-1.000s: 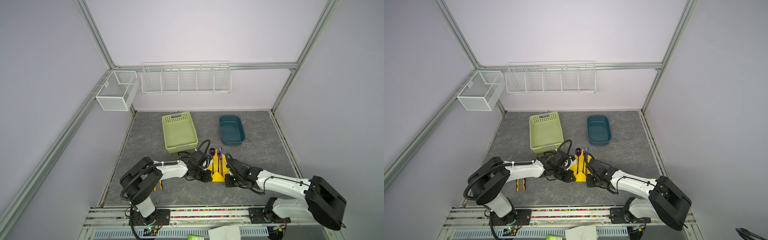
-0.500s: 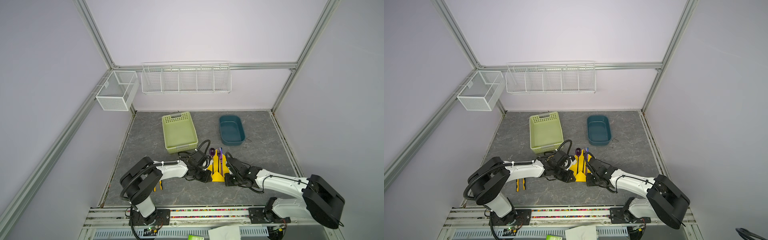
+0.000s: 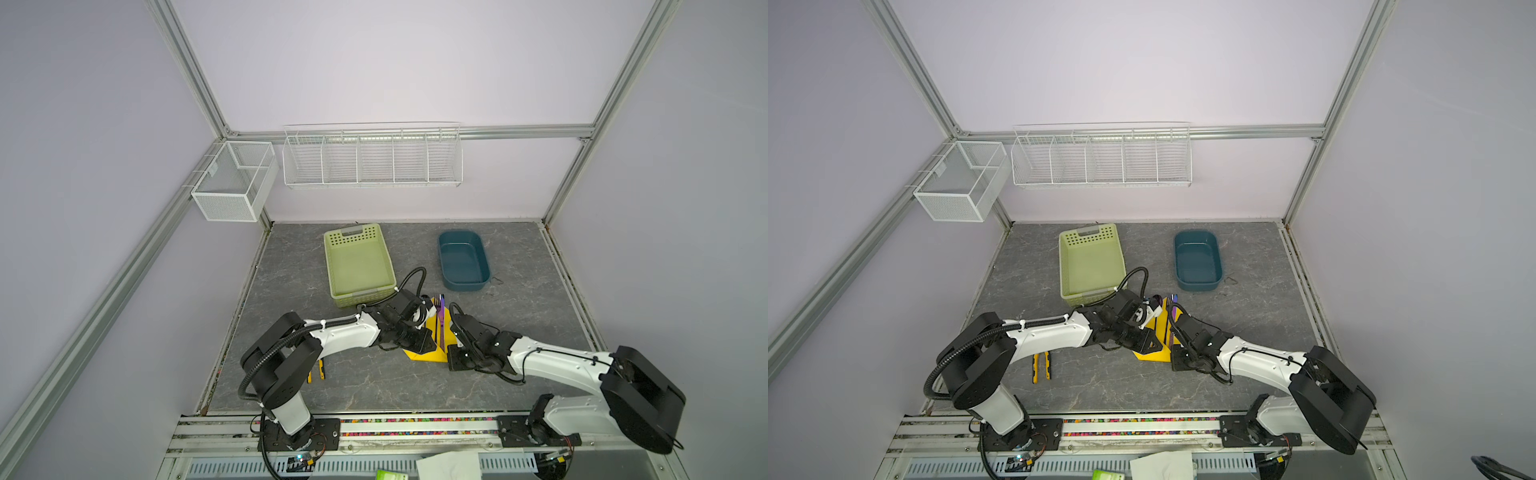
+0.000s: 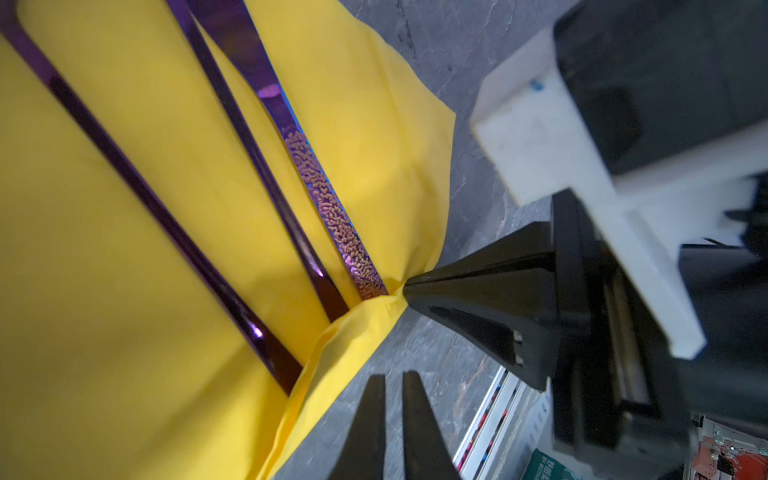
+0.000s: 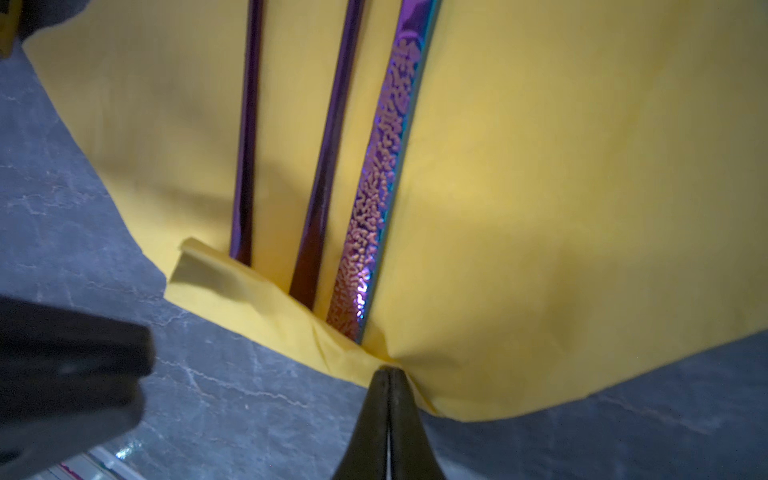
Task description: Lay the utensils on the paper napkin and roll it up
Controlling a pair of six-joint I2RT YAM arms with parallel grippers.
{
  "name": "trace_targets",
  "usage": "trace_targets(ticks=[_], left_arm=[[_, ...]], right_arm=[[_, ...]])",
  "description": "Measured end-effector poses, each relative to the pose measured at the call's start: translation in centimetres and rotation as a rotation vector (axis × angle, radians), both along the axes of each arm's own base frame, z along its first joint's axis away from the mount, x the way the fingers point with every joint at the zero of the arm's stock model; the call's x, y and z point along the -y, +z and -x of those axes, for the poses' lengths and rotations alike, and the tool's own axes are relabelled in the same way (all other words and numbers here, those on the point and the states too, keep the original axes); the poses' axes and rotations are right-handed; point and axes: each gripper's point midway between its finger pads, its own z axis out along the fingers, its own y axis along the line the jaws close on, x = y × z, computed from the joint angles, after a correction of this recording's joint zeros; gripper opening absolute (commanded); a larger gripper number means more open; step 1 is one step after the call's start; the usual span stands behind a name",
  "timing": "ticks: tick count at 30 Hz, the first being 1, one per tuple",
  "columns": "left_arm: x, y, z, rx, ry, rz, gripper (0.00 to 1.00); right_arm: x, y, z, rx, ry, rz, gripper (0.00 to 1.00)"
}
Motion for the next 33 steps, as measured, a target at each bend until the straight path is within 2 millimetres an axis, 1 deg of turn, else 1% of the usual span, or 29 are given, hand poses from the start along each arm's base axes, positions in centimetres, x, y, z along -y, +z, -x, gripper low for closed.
trace_targets(ticks=[6,10,16,23,27,30,33], left_arm=[[0.3,-0.8,-0.2,-0.011,0.004,-0.014,0.10],[0.2,-1.4,-0.2,-0.020,0.004,-0.027,0.09],[0.2,-1.9,-0.5,-0.019,0.015,-0.040,0.09],[0.2,-2.5,-0.5,-0.025,0.020,-0.052,0.09],[0.3,-2.7,-0.7,-0.025,0.022,-0.056,0.09],[0.3,-2.7,-0.7,-0.025,0.023,-0.057,0.09],[0.3,-2.7,-0.7,-0.028,0.025,-0.057,0.09]], right_arm=[[0.0,0.1,0.1,-0.007,-0.003,0.001,0.16],[0.6,0.9,-0.1,-0.012,-0.027,-0.004,0.27],[2.3,3.2,-2.0,0.006,-0.124,-0.076,0.40],[4.8,4.2,-3.8,-0.060,-0.257,-0.199,0.47],[6.3,4.1,-4.0,-0.096,-0.322,-0.269,0.55],[7.2,3.3,-3.8,-0.136,-0.367,-0.319,0.60],[7.7,2.0,-3.2,-0.191,-0.414,-0.380,0.61]])
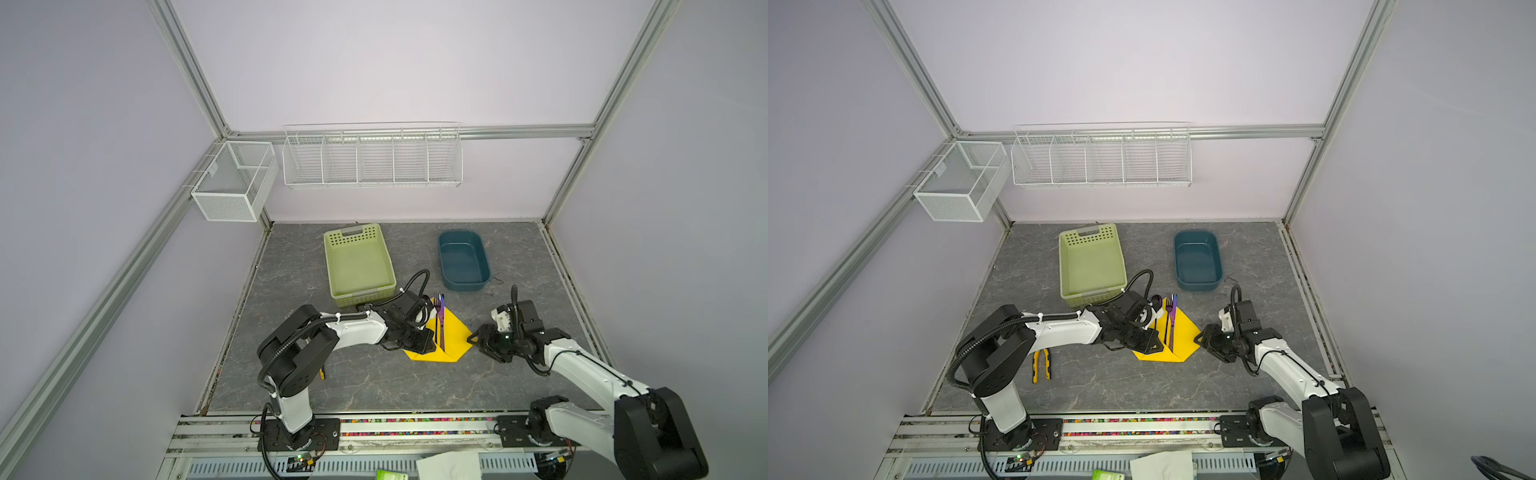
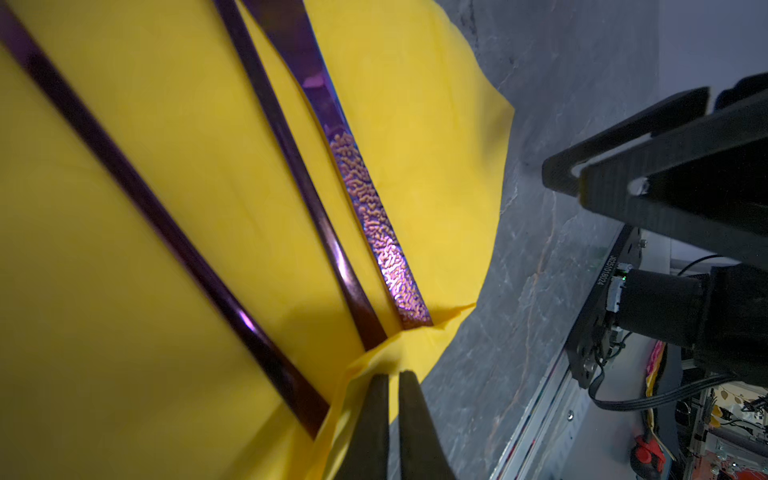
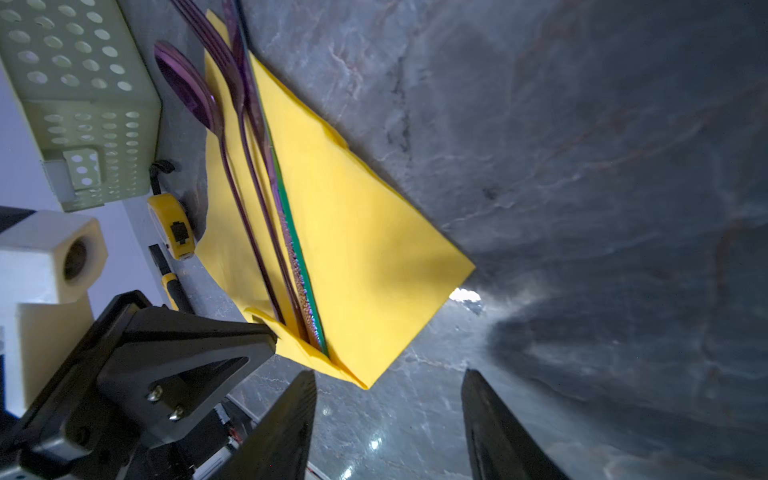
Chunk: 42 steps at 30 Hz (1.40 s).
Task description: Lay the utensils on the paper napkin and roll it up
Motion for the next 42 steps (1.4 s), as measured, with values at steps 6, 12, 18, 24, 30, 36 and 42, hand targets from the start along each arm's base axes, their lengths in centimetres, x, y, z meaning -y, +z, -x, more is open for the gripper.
trace_targets(ticks=[6,12,18,24,30,36,42], left_arm=[[0.0,0.0,0.0,-0.002,0.003,0.000,0.09],[0.0,0.0,0.0,-0.002,0.003,0.000,0.09],[0.0,0.0,0.0,-0.002,0.003,0.000,0.09],[0.0,0.0,-0.1,0.002,0.007,-0.004,0.09],[-0.1,-0.1,-0.2,0.005,0.010,-0.006,0.09],[-0.1,-0.1,-0.2,0.005,0.010,-0.006,0.09],[-0.1,-0.1,-0.2,0.005,0.010,-0.006,0.10]], right_arm=[[-1.0,-0.4,0.2,-0.024,-0.019,-0.130,0.62],[-2.8,-0.3,-0.3,-0.044,0.008,-0.270,0.63],[-4.1,-0.2,-0.8,-0.049,0.044,-0.377,0.61],[-4.1,-0.2,-0.9,-0.045,0.041,-0.381,0.60],[-3.5,-0.1,-1.6,-0.022,0.014,-0.375,0.60],[-3.0,0.0,-2.2,-0.006,-0.008,-0.371,0.60],[-2.4,0.1,-2.7,0.016,-0.031,-0.355,0.59]])
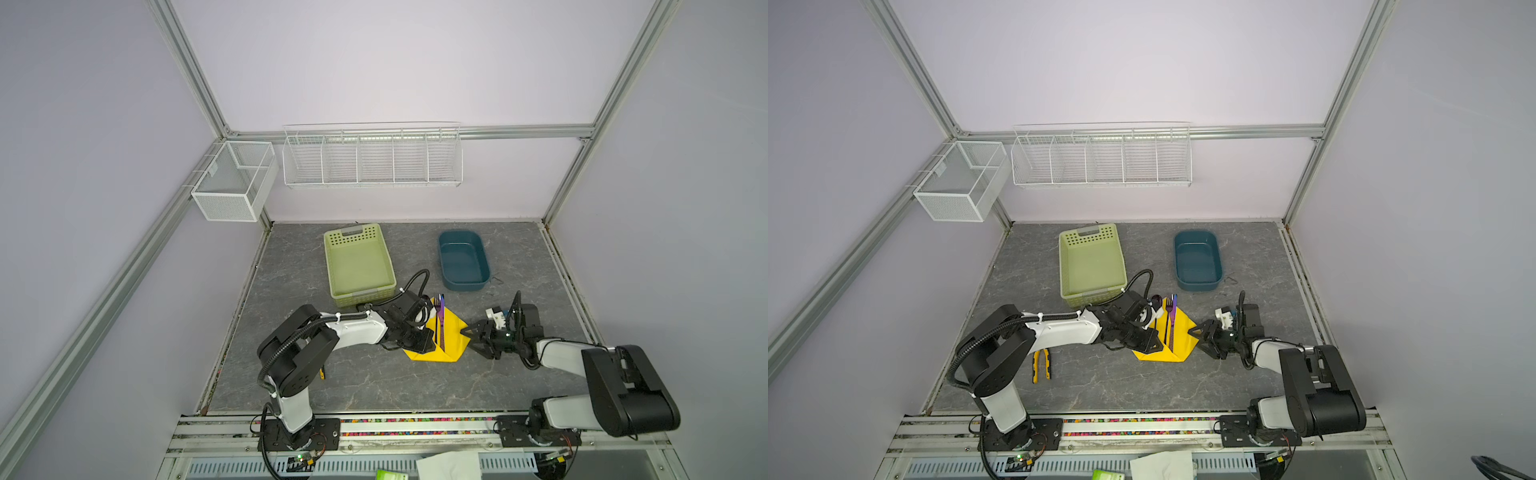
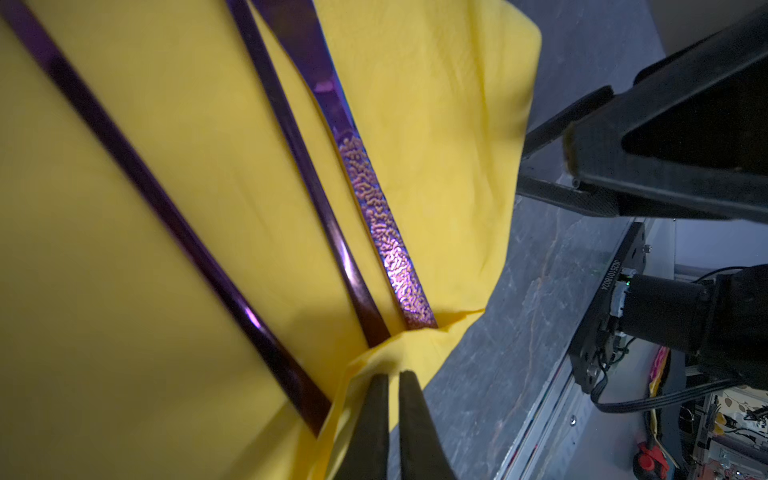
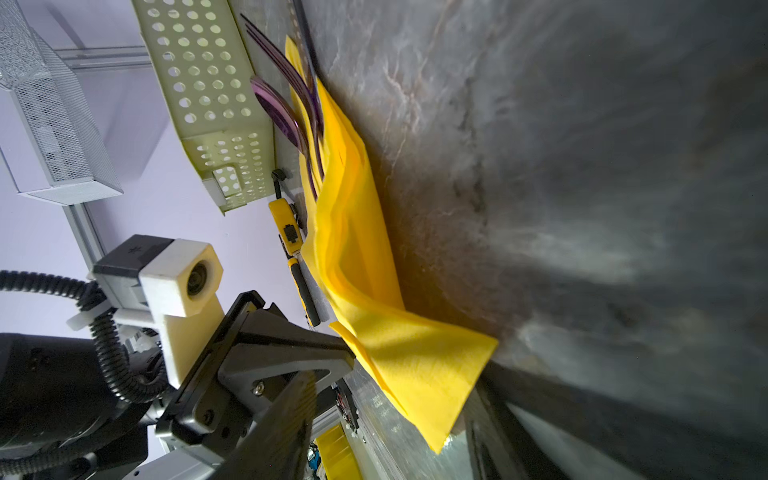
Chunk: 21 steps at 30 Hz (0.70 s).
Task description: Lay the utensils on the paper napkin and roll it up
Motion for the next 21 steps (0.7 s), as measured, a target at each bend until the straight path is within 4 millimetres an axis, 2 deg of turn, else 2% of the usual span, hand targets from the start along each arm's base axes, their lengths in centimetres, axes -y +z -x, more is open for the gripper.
trace_targets(ticks=[12,21], left_arm=[[0.0,0.0,0.0,0.000,0.000,0.000,0.10],[0.0,0.0,0.0,0.000,0.000,0.000,0.10]], right_arm=[[0.7,0.7,0.2,0.026,-0.002,0.039,0.57],[1.1,1.2,0.1,0.045,0.011,0.073,0.50]])
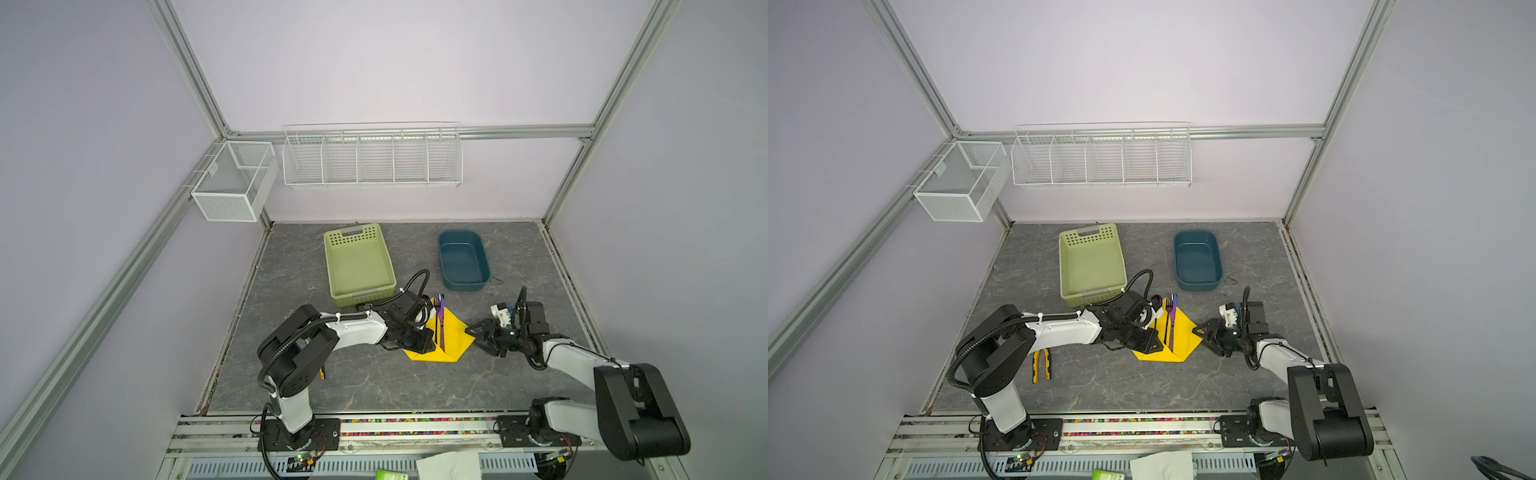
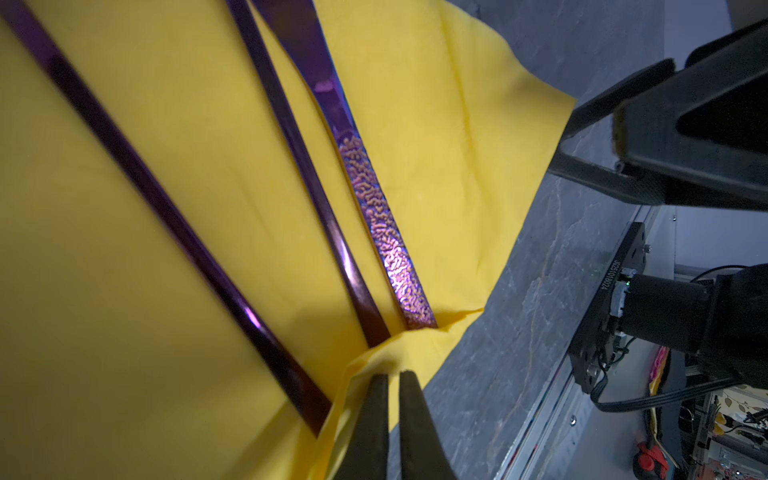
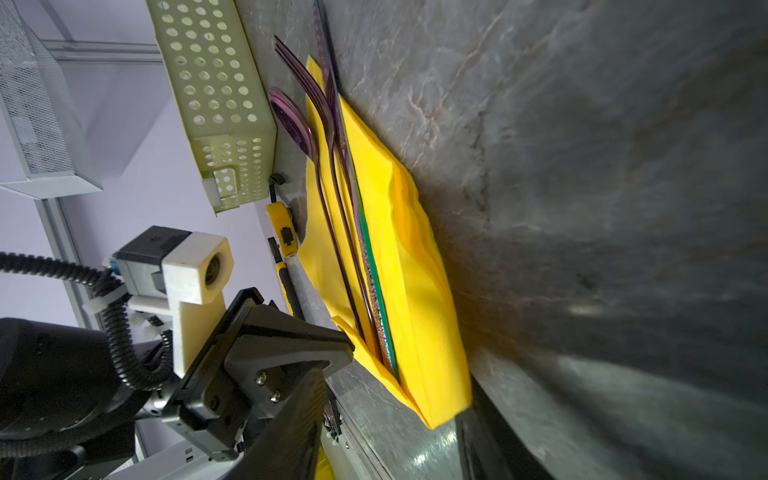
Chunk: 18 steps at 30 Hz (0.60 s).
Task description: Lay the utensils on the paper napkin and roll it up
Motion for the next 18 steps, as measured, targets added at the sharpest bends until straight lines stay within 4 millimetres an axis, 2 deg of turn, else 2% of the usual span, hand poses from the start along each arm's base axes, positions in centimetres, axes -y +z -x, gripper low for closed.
trace_targets(ticks=[18], left_arm=[[-0.01,0.00,0.00,0.000,0.000,0.000,0.10]], right_arm=[[0.48,0.16,-0.27,0.020,0.035,0.069,0.36]])
